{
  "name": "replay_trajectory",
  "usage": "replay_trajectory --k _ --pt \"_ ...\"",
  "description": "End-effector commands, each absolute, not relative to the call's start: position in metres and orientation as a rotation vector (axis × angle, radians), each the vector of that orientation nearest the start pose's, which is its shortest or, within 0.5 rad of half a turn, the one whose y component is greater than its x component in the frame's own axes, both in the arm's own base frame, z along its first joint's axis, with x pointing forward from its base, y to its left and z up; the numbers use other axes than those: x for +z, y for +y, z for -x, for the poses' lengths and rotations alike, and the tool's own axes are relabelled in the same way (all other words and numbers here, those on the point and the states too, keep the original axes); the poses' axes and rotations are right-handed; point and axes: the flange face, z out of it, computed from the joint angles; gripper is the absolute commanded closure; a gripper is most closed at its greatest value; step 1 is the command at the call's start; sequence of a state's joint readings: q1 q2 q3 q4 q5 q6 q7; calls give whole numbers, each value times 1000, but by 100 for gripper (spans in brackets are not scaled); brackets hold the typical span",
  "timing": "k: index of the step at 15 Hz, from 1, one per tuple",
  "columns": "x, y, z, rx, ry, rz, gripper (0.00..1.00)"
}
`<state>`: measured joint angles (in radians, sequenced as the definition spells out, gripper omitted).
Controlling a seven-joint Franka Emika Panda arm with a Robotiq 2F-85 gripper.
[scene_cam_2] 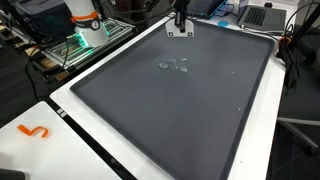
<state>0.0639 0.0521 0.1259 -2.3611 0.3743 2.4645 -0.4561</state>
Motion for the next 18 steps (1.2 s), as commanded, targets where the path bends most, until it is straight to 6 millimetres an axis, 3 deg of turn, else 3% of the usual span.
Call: replay_trajectory --k 1,11,18 --pt "320 106 -494 -96 -452 2953 99" --pt "341 135 -502 1 -271 3285 99" --pt "358 150 -504 109 -99 3405 99"
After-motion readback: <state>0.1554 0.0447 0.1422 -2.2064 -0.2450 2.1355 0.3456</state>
